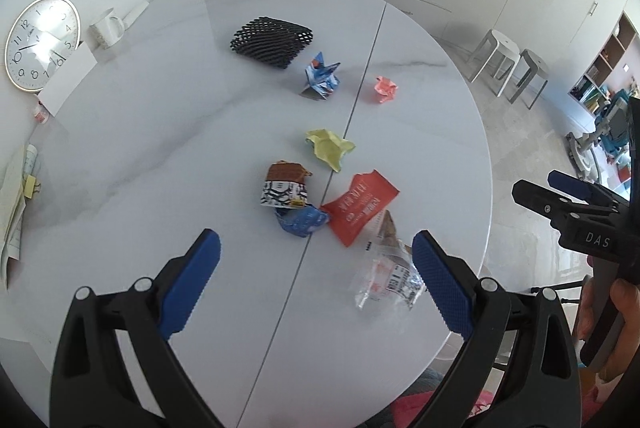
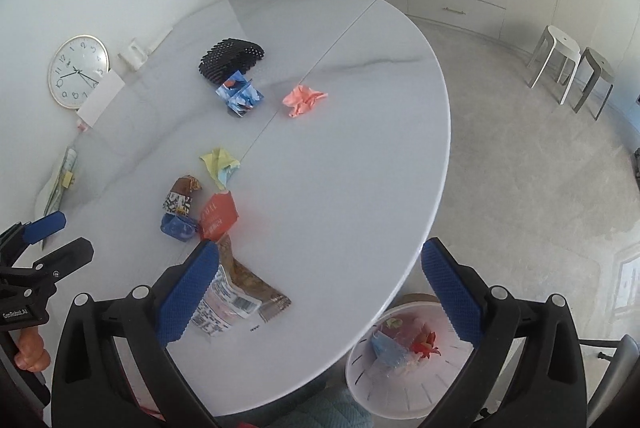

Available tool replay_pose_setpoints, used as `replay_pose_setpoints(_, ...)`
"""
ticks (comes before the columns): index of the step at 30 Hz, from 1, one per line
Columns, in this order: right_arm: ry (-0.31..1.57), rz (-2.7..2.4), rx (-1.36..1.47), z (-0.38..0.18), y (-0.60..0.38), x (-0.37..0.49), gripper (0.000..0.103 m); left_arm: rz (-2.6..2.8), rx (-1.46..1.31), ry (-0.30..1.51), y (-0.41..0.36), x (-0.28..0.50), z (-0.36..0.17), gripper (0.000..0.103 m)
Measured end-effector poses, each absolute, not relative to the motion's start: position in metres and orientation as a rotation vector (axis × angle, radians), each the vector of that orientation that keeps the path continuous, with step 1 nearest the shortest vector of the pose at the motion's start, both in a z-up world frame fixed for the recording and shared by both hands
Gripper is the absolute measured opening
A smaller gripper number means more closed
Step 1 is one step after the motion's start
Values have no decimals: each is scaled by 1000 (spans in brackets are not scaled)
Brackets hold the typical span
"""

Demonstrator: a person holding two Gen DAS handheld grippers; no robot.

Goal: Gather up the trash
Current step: 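Move both tools back over the table toward the black mesh and blue box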

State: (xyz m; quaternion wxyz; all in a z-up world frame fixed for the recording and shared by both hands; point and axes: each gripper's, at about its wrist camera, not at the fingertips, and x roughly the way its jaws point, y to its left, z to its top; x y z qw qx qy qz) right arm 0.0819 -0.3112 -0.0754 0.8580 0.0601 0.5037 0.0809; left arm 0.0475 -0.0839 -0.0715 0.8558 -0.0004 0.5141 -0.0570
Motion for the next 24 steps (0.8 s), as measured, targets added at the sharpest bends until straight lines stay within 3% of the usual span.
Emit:
replay_pose_setpoints(13, 1061, 228, -14, -78, -259, 134, 100, -173, -3, 1087, -69, 126, -91, 92)
replay_pose_setpoints(24, 1065, 486, -164, -114, -210, 250, 100, -96, -14, 1119, -59, 191, -103, 92)
